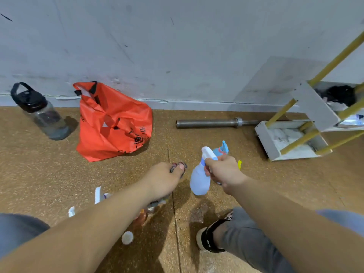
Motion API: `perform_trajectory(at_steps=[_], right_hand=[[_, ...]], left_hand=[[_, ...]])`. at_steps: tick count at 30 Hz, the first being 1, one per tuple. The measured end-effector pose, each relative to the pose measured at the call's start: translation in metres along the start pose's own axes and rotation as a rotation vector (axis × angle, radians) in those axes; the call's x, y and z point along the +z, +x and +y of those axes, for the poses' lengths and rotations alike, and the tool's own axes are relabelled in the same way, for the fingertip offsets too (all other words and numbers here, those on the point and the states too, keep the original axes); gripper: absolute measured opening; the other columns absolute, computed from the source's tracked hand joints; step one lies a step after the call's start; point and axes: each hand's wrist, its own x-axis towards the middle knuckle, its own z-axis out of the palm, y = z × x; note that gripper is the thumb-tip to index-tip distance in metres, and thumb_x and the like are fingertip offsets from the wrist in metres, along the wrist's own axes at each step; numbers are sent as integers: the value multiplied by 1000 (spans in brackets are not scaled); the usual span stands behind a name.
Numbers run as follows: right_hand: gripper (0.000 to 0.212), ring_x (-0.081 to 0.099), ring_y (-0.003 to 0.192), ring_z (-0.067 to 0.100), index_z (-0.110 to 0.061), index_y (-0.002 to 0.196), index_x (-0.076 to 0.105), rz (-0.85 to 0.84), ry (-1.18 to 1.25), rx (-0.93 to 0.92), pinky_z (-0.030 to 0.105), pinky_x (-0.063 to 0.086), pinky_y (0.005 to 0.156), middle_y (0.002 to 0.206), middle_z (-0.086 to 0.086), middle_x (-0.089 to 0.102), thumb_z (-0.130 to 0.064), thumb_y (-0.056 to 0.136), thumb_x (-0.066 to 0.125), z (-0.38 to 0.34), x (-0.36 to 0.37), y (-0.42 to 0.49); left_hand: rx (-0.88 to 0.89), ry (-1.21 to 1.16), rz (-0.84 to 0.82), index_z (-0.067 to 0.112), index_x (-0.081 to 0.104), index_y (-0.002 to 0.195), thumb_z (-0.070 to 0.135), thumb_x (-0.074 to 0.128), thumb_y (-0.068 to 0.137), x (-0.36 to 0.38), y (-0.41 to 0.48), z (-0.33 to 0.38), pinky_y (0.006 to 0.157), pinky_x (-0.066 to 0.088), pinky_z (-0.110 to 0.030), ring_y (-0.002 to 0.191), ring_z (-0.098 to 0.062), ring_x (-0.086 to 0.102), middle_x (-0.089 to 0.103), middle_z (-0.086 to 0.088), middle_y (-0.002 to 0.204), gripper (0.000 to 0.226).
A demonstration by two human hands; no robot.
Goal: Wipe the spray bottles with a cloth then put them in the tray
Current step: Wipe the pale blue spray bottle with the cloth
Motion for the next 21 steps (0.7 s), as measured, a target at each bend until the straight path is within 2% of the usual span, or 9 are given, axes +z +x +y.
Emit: perform_trajectory(at_steps=[3, 5, 8, 11, 13, 15, 17, 19, 21], right_hand=[[11, 49, 65, 25, -6, 88, 61, 112, 38, 74, 28, 35, 57, 77, 13, 57, -16, 90, 65, 33, 7, 35], [14, 50, 71, 26, -9, 102, 59, 153, 131, 125, 28, 37, 61, 80, 9, 54, -18, 94, 66, 46, 8, 59], [21, 52, 90, 30, -13, 116, 53, 192, 260, 185, 37, 44, 77, 88, 4, 52, -18, 99, 64, 57, 7, 95], [36, 53, 98, 32, -8, 132, 54, 240, 326, 216, 44, 50, 89, 111, 13, 58, -16, 98, 64, 64, 7, 123], [36, 53, 98, 31, -13, 133, 54, 282, 368, 246, 43, 49, 90, 116, 12, 57, -16, 98, 65, 69, 11, 134], [33, 54, 90, 30, -13, 129, 56, 297, 438, 263, 39, 45, 82, 109, 10, 58, -20, 97, 66, 77, 16, 143], [35, 56, 84, 29, -10, 128, 58, 281, 493, 285, 38, 46, 83, 101, 8, 59, -22, 96, 68, 89, 20, 148], [33, 63, 95, 35, -13, 127, 59, 274, 519, 342, 45, 53, 95, 103, 7, 61, -24, 97, 68, 103, 23, 150], [44, 65, 107, 36, -18, 137, 57, 269, 528, 398, 52, 53, 102, 119, 12, 64, -26, 96, 70, 109, 22, 145]], left_hand=[[-18, 50, -36, 10, 59, 85, 55, 43, 106, 12, 12, 4, 59, 37, -32, 61, -26, 54, 59, -8, 69, 52], [-28, 75, -54, 11, 58, 87, 55, 42, 106, 18, 20, 7, 56, 34, -30, 60, -24, 53, 59, -8, 71, 51], [-44, 88, -79, 13, 57, 89, 52, 43, 107, 26, 33, 8, 54, 29, -31, 58, -19, 47, 55, -6, 70, 46], [-85, 87, -80, 12, 59, 94, 51, 44, 107, 32, 49, 8, 53, 30, -29, 60, -14, 48, 52, 0, 69, 44], [-107, 104, -74, 10, 60, 98, 52, 43, 107, 36, 59, 8, 56, 33, -29, 68, -16, 53, 55, -1, 74, 47], [-121, 118, -81, 9, 60, 99, 53, 42, 107, 40, 65, 7, 59, 36, -29, 73, -19, 58, 60, -5, 78, 48], [-141, 117, -92, 9, 60, 104, 53, 42, 107, 44, 68, 8, 64, 39, -29, 84, -25, 65, 64, -9, 84, 48], [-163, 96, -102, 3, 62, 123, 53, 43, 107, 46, 69, 7, 73, 41, -29, 107, -32, 66, 69, -13, 104, 55], [-194, 62, -109, 1, 49, 148, 52, 42, 107, 44, 67, 6, 89, 38, -25, 126, -33, 59, 65, -14, 132, 66]])
